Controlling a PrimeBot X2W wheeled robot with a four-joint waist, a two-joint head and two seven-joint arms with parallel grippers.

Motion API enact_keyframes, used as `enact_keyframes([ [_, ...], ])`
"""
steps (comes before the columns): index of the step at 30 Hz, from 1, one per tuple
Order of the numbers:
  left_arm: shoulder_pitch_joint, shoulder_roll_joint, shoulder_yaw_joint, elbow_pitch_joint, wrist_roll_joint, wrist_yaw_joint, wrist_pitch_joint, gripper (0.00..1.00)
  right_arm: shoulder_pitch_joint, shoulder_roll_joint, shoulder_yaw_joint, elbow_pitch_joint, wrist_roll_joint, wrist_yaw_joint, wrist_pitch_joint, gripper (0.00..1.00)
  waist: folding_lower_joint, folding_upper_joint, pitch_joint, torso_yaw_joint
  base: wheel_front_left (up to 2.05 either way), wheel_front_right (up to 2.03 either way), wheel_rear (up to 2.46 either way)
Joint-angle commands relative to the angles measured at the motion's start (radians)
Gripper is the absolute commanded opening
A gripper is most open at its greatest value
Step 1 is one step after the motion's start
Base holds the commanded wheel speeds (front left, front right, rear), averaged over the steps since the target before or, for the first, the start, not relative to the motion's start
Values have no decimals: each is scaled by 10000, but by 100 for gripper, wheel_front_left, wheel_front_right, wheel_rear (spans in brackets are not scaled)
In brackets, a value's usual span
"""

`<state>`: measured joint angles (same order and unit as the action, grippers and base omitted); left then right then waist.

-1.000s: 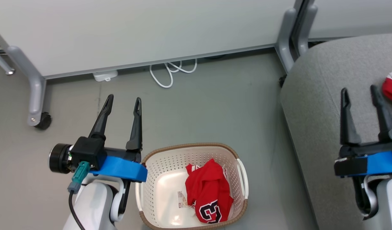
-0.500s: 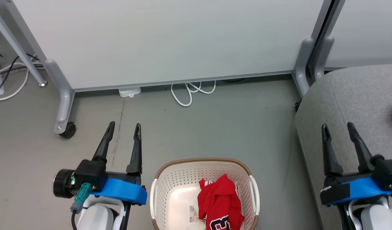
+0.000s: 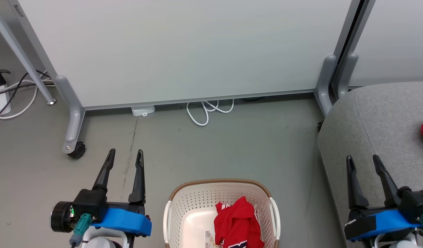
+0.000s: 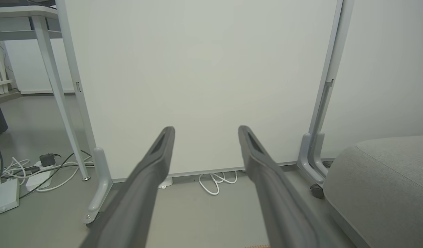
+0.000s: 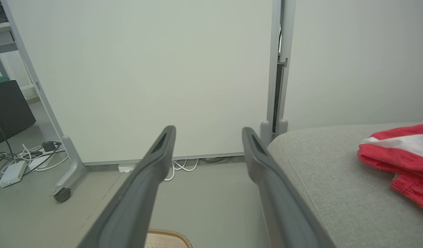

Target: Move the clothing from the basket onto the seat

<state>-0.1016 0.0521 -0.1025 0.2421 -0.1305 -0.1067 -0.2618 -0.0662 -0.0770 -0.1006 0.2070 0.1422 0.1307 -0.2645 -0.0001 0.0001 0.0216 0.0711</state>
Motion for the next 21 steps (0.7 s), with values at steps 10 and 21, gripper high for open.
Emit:
enact_keyframes([
  [10,157,-21,156,-113,16,-73,-48,100,93,86,63,116,11,1,1,100,1,-1,-66,-30,0,0,0],
  [21,-75,-23,8,-20,104,-103,-49,100,4,-42,133,146,48,1,1,100,1,-1,-38,-88,0,0,0],
])
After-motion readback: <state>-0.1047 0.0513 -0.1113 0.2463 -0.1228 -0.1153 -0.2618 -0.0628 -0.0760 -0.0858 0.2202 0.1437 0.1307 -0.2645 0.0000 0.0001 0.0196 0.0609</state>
